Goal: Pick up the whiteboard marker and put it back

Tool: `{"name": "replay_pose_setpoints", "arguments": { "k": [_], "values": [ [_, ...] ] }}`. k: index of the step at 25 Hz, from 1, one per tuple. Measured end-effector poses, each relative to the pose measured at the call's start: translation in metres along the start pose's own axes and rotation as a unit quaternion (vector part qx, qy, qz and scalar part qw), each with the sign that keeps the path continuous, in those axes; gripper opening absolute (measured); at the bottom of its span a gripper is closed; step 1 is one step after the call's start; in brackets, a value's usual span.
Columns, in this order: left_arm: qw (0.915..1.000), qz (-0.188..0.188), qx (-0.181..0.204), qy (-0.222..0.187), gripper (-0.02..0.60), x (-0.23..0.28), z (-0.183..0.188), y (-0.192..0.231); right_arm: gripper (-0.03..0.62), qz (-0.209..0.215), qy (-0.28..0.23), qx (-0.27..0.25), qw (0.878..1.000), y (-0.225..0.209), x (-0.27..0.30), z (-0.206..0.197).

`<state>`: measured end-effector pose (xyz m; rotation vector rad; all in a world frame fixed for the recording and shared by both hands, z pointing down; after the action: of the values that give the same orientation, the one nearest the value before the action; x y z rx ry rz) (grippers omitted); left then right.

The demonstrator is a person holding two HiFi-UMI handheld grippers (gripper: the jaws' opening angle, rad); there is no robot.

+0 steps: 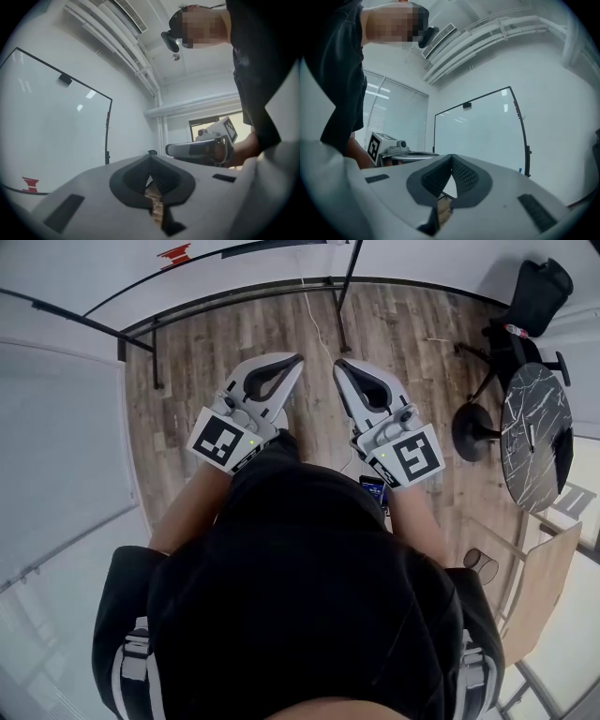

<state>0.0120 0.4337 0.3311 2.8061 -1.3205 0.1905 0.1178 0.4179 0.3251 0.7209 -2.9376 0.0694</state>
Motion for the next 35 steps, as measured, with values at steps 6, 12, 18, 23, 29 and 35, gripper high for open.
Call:
{"name": "replay_pose_setpoints", "arguments": {
  "k": [6,12,18,23,29,35],
  "values": [
    [0.9998,-0.019,-0.008,0.001,0.003,0.029,0.003,0.059,-0.009,-0.001,0.009,0.008,1.0,-0.034,0.054,0.007],
    [0.9993,-0.037,-0.006,0.008,0.003,0.05,0.002,0.125,-0.009,-0.013,0.022,0.011,1.0,-0.063,0.113,0.012],
    [0.9984,-0.056,0.002,0.008,0.003,0.066,0.005,0.174,-0.009,-0.028,0.024,0.022,0.999,-0.086,0.156,0.017],
    [0.9975,-0.07,0.002,0.009,0.003,0.069,0.0,0.209,-0.009,-0.036,0.029,0.028,0.999,-0.092,0.191,0.016],
    [0.9967,-0.081,-0.005,0.009,0.003,0.071,-0.006,0.241,-0.009,-0.045,0.036,0.032,0.998,-0.098,0.221,0.017],
    [0.9963,-0.085,-0.012,0.007,0.003,0.085,-0.009,0.261,-0.009,-0.052,0.044,0.038,0.997,-0.116,0.236,0.012]
  ]
}}
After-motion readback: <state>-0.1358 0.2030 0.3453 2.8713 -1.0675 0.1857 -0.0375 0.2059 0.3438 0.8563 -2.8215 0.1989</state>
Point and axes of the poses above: the fingertips, and each gripper's own axes: x forward along the fingers, y to its left, z out of its top, the point moved 4 cm from there along -x, backward along the fingers, and after that the axes turned 8 degrees about y, right-handed, at the moved point
